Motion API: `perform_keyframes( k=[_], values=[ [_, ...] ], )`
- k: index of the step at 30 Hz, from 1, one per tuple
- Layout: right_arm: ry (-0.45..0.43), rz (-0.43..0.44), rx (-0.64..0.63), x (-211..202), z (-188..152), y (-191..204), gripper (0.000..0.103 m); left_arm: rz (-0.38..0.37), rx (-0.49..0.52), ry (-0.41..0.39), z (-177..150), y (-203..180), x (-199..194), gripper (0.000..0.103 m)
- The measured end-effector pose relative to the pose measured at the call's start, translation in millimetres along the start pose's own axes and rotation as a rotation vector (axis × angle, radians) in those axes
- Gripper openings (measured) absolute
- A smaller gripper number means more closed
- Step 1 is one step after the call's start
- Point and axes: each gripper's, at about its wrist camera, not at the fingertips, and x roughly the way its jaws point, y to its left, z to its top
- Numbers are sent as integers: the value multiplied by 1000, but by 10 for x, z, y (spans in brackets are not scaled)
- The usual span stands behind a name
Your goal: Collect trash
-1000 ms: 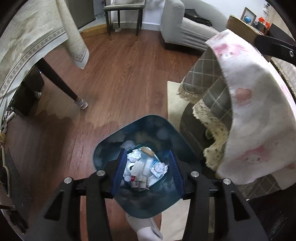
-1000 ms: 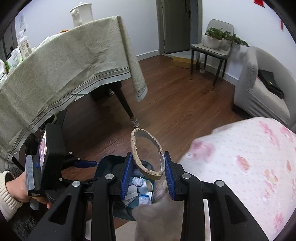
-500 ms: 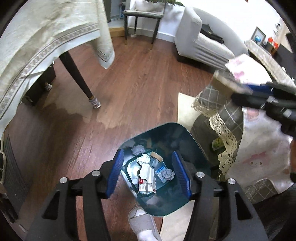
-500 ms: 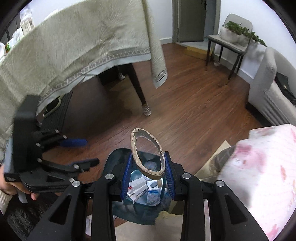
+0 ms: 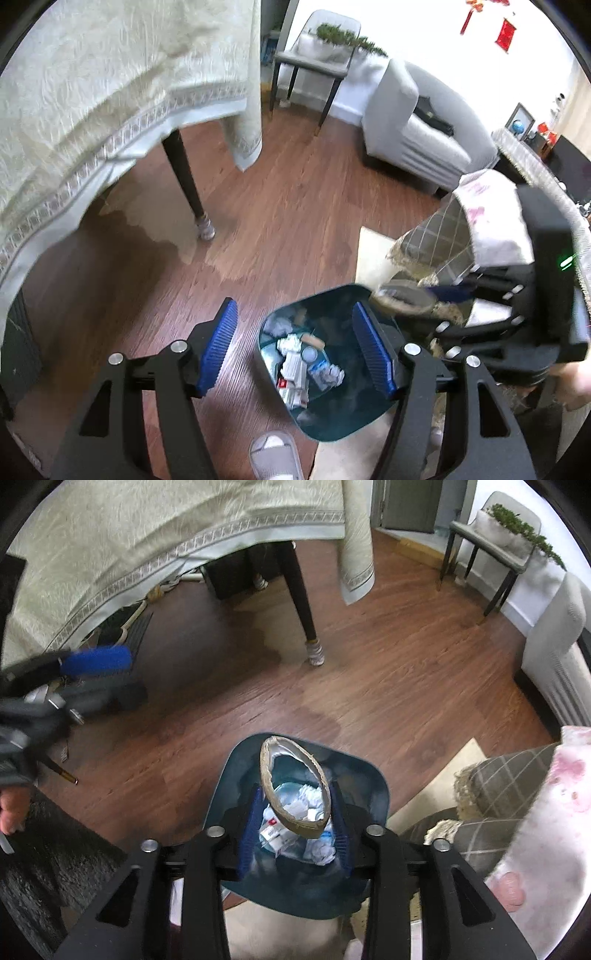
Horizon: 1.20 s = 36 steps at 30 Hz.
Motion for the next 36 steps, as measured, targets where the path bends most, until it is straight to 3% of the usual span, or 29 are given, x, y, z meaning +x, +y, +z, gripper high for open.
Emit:
perform_keyframes(
  k=[7,19,28,36],
  values=[
    [31,-9,-2,-4,-67,4,59,-26,31,-71,106,-103,-205,77],
    [72,-36,20,-163,-343,-21,59,-33,91,-109,148,-341,-388,89],
    [-21,-64,60,-659,-511,-86,67,-2,71,-217,74,-473,-831,95],
    [-144,-114,115,-1267,-723,-142,77,52,75,-249,-204,-561,-963,95]
  ],
)
